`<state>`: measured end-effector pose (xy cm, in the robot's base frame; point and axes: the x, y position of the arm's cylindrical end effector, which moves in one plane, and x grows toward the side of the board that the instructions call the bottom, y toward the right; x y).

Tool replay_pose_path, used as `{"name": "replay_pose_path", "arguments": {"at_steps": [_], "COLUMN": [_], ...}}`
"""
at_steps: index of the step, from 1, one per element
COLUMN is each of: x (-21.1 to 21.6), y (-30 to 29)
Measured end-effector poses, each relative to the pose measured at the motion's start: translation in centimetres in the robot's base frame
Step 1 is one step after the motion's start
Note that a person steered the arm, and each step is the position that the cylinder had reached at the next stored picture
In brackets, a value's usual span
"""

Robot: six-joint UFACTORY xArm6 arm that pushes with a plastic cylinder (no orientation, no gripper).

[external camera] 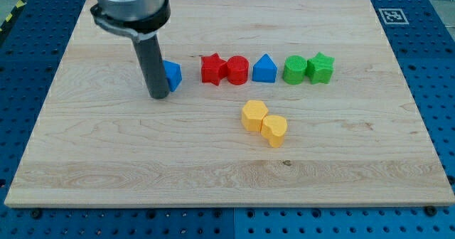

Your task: Move the yellow blocks below the green blocks

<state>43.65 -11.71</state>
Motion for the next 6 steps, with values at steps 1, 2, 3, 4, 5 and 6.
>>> {"name": "replay_pose_path", "arguments": {"at_steps": [1, 2, 3, 4, 5, 6], "x": [-1.7, -0.1, 4.0, 5.1, 5.1, 5.1], "y": [0.0, 1.2, 4.6, 9.8, 15.8, 17.4]}}
